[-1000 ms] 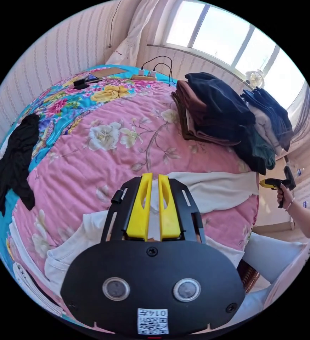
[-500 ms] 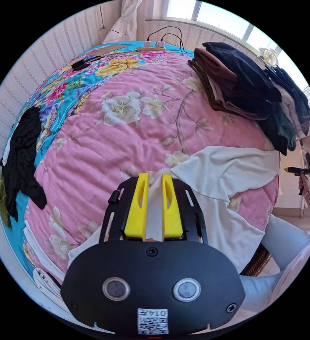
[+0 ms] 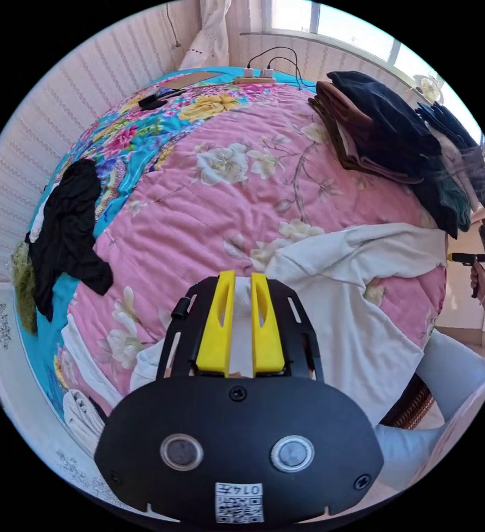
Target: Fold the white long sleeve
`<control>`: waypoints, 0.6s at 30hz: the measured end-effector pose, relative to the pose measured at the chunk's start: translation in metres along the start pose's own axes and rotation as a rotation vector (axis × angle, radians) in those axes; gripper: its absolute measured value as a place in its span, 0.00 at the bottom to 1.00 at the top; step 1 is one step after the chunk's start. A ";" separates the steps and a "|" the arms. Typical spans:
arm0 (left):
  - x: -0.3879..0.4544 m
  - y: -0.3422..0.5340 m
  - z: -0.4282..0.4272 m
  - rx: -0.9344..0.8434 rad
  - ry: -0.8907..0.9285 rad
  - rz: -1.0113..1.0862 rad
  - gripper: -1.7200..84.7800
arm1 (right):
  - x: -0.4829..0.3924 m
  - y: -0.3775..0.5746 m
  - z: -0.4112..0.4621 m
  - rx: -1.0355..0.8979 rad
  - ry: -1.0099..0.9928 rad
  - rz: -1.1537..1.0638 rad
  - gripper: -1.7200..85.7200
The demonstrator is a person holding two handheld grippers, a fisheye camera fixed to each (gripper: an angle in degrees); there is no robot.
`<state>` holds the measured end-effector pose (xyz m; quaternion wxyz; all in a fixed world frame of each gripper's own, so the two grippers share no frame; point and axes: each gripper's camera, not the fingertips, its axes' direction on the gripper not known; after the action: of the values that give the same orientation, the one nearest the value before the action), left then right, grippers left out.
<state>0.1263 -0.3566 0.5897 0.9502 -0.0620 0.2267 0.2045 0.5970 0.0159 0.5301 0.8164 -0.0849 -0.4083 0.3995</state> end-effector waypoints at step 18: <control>-0.061 0.004 -0.001 -0.044 0.108 -0.281 0.01 | -0.062 0.006 0.025 0.041 -0.077 0.017 0.11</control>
<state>0.0749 -0.3751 0.6163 0.9544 -0.1250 0.2619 0.0706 0.5532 -0.0291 0.5068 0.7982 -0.0560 -0.4304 0.4178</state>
